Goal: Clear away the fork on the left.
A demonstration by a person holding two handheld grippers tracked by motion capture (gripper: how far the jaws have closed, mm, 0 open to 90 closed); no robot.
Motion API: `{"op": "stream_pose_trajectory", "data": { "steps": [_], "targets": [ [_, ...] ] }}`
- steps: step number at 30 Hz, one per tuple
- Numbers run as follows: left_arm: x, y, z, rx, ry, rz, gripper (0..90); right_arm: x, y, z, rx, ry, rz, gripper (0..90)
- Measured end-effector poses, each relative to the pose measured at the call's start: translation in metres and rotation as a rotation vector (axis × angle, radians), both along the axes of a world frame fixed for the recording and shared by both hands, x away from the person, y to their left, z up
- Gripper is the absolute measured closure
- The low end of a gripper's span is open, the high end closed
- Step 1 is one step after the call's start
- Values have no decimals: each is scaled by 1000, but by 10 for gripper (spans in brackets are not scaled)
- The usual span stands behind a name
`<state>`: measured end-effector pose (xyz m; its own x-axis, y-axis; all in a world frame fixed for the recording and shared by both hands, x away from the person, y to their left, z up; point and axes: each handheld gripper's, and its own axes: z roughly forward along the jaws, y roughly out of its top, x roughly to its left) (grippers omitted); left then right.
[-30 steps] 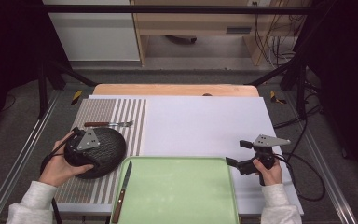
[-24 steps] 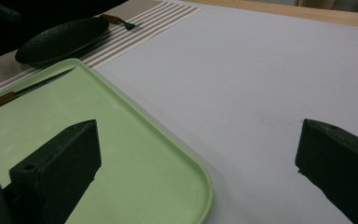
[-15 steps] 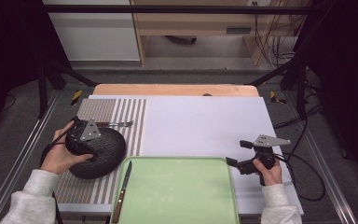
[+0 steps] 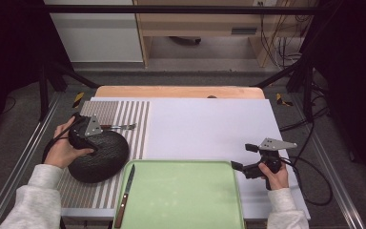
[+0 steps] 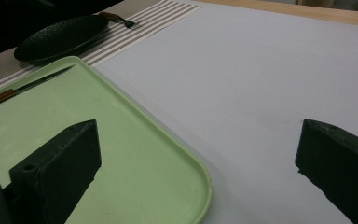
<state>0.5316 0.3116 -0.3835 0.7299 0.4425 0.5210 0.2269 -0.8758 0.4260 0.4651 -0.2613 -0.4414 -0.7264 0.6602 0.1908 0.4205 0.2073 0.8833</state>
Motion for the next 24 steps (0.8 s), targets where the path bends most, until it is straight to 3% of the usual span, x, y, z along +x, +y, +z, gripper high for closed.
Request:
{"op": "stream_pose_trajectory", "data": {
  "steps": [3,18,24],
  "targets": [
    [5,2,-1,23,-27,-11,48,0,0,0,0,-1,-1,6],
    [32,17,-19,120,-43,13,80,0,0,0,-2,-1,-3,6],
    [40,23,-20,160,-93,29,94,0,0,0,-7,0,-2,6]
  ]
}}
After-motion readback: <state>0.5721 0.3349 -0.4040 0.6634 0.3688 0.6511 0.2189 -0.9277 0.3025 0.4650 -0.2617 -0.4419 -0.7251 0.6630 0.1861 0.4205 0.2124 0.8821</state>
